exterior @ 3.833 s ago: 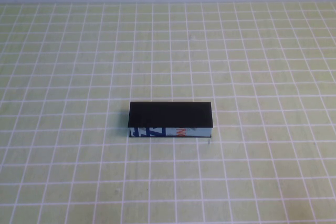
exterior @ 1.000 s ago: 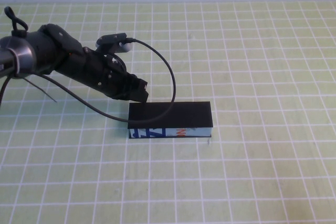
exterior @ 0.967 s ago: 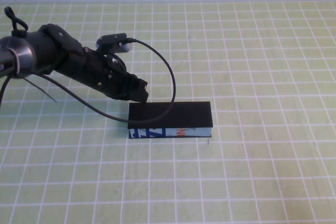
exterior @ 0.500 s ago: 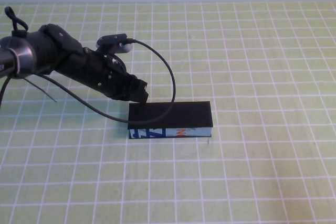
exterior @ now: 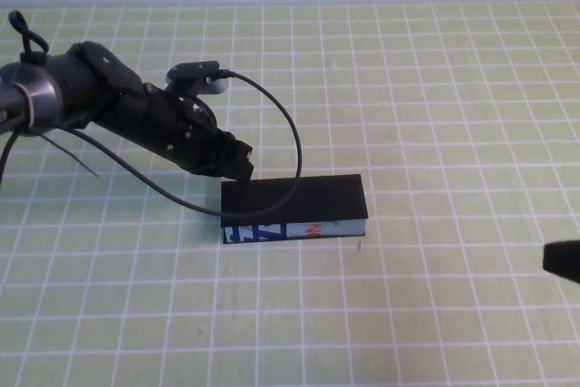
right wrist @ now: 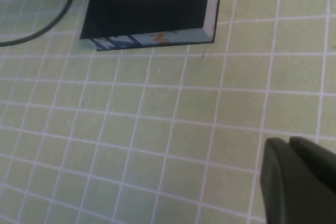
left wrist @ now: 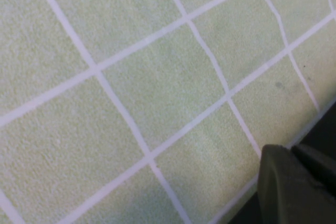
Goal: Take glasses out of glasses case
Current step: Pick up the glasses from the glasses case
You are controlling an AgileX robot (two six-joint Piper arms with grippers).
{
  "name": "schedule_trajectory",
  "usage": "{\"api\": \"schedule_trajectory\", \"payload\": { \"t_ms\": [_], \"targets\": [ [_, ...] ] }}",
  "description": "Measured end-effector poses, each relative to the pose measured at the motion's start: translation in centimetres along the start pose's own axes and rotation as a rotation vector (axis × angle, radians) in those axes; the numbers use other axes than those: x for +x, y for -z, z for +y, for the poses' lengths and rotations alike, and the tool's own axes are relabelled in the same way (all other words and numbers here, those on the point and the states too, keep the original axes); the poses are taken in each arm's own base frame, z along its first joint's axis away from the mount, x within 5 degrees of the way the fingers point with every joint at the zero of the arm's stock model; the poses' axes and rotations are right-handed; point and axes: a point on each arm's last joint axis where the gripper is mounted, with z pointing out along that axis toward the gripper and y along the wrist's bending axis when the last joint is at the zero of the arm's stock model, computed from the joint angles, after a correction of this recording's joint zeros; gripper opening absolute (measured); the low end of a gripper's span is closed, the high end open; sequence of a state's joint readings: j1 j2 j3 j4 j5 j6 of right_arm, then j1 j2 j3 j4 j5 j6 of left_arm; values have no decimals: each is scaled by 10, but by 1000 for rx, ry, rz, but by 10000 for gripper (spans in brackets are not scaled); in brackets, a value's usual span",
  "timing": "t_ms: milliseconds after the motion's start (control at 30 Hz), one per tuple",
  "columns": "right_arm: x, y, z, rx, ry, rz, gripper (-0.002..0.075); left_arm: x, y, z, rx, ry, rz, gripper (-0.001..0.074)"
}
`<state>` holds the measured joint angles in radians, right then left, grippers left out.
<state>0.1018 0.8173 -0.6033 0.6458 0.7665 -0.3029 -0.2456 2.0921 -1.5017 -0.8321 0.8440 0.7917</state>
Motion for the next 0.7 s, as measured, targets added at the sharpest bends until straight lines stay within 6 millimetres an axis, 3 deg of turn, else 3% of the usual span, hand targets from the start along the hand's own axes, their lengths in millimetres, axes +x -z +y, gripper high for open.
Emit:
{"api": "schedule_trajectory", "payload": {
  "t_ms": [167,333,500,700],
  "targets": [
    [-49,-44,10,-16,135,162,-18,0,0,0,0,0,0,-4],
    [-73,-103,54,-67,383,288,-18,0,0,0,0,0,0,-4],
    [-65,-170,101,-118,796,405,-18,0,-1,1,-4,2,-1,-4],
    [-54,-220,121,-136,1067,459,2,0,-1,2,-7,2,-3,-4]
  ]
}}
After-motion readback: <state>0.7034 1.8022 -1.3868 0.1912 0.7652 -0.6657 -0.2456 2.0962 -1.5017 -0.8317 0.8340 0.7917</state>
